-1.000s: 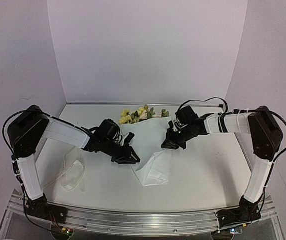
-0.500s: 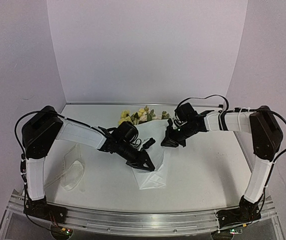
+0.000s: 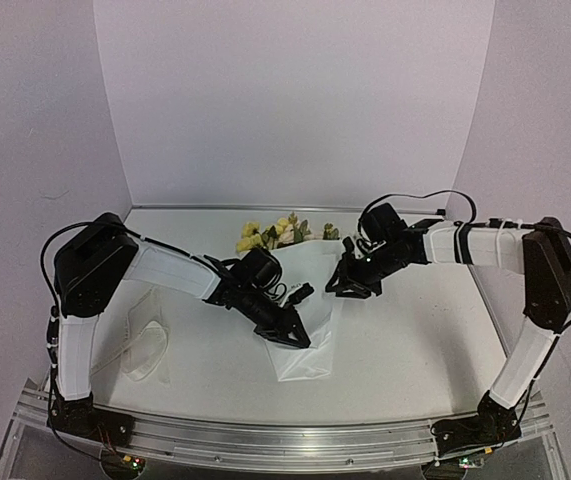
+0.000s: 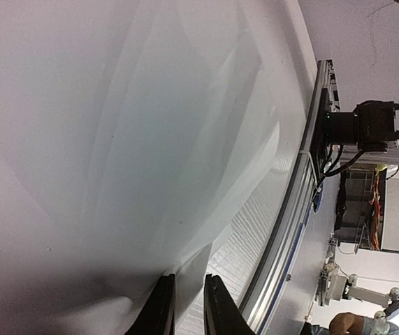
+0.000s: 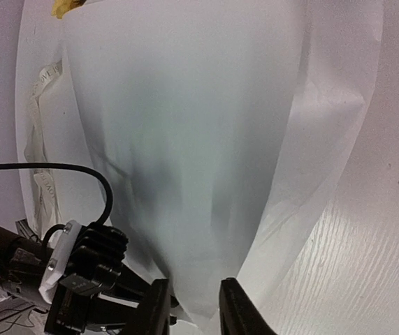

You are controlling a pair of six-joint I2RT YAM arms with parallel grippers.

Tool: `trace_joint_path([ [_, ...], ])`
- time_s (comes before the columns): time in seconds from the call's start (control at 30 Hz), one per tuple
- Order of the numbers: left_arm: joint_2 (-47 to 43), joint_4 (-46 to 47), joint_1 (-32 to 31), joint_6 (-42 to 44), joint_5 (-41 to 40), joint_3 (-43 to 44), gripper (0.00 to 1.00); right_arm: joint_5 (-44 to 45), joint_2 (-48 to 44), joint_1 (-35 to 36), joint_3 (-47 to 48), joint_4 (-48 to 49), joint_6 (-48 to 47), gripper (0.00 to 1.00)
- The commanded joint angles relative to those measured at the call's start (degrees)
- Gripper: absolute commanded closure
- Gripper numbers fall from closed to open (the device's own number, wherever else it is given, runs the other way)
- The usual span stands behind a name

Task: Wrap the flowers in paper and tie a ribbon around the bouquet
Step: Press the fold line on the folded wrapping paper.

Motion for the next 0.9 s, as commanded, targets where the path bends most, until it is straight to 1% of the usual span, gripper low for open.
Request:
trace_joint_path([
  [0.0, 1.11, -0.57, -0.51, 1.2, 0.73, 1.69, 0.84, -1.64, -4.28, 1.38, -4.35, -0.2, -0.26, 0.64],
  [0.13, 1.04, -0.49, -0.58, 1.12, 0.46, 1.78, 0.84, -4.5, -3.87, 2.61, -7.4, 3.54, 0.99, 0.58],
  [0.27, 0.95, -0.41, -0.58, 1.03, 0.3, 1.78, 0.84, -4.47, -3.76, 4.2, -9.49, 4.53, 1.15, 0.57],
  [0.5, 0.7, -0.54, -0.68, 1.25, 0.16, 1.65, 0.84, -4.49, -1.56, 5.94, -10.81, 7.19, 4.39, 0.65],
  [0.67, 0.4, -0.37, -0.75, 1.33, 0.2, 1.14, 0.84, -3.65, -0.4, 7.16, -12.21, 8.45, 5.63, 0.75],
  [0.8, 0.14, -0.24, -0.93, 1.5, 0.36, 0.34, 0.84, -2.47, -0.97, 7.22, -13.7, 8.98, 6.06, 0.81],
  [0.87, -0.2, -0.29, -0.99, 1.58, 0.43, -0.18, 0.84, -2.24, -1.23, 7.26, -14.1, 9.22, 6.15, 0.87],
])
